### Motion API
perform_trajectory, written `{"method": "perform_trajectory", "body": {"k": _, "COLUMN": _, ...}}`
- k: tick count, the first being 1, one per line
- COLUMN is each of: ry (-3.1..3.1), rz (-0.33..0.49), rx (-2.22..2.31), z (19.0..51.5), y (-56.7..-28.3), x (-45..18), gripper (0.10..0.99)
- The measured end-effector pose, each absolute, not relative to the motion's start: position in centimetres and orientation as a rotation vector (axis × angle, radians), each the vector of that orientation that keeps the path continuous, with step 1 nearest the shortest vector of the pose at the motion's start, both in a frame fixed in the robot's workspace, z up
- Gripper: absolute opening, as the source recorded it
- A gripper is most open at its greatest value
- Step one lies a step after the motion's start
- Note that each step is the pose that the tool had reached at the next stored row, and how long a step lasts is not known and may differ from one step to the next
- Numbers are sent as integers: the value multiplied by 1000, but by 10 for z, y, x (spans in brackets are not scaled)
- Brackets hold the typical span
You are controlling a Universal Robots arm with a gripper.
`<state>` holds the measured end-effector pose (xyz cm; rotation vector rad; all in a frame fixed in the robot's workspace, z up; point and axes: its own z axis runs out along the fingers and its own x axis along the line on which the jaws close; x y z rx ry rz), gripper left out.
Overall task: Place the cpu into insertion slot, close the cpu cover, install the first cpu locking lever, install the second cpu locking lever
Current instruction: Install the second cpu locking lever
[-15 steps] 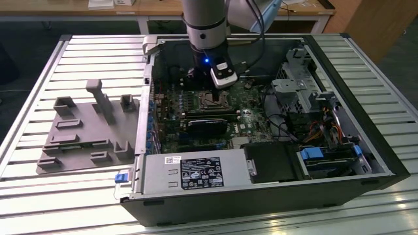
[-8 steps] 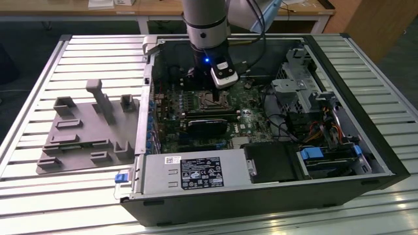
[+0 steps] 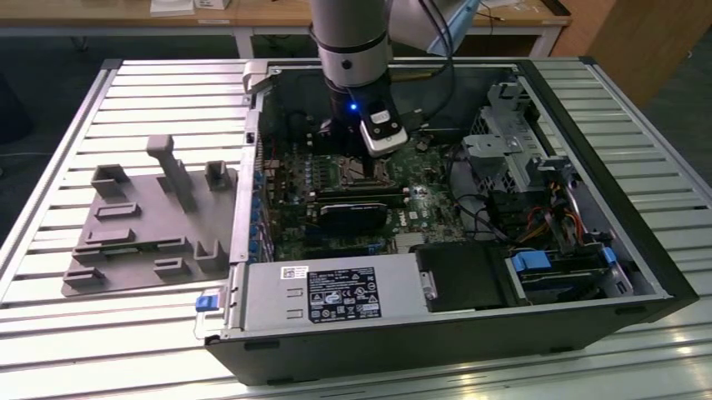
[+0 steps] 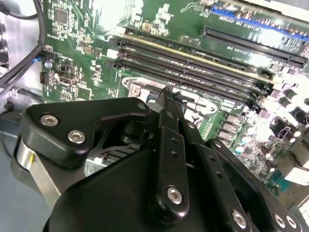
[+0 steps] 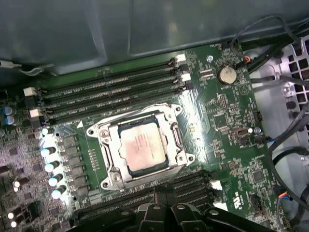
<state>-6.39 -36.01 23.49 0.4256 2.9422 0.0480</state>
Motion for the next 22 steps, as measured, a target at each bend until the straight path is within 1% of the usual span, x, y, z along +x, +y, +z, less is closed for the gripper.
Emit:
{"method": "perform_trajectory", "body": {"k": 9, "ry": 2943, "rz": 48, "rx": 423, "z": 234, "y": -366, "x": -73, "gripper": 102}}
{"method": "perform_trajectory", "body": {"k": 22, "ry": 2954, "rz": 57, "rx": 377, "z": 221, "y": -371, "x": -84, "gripper": 102}}
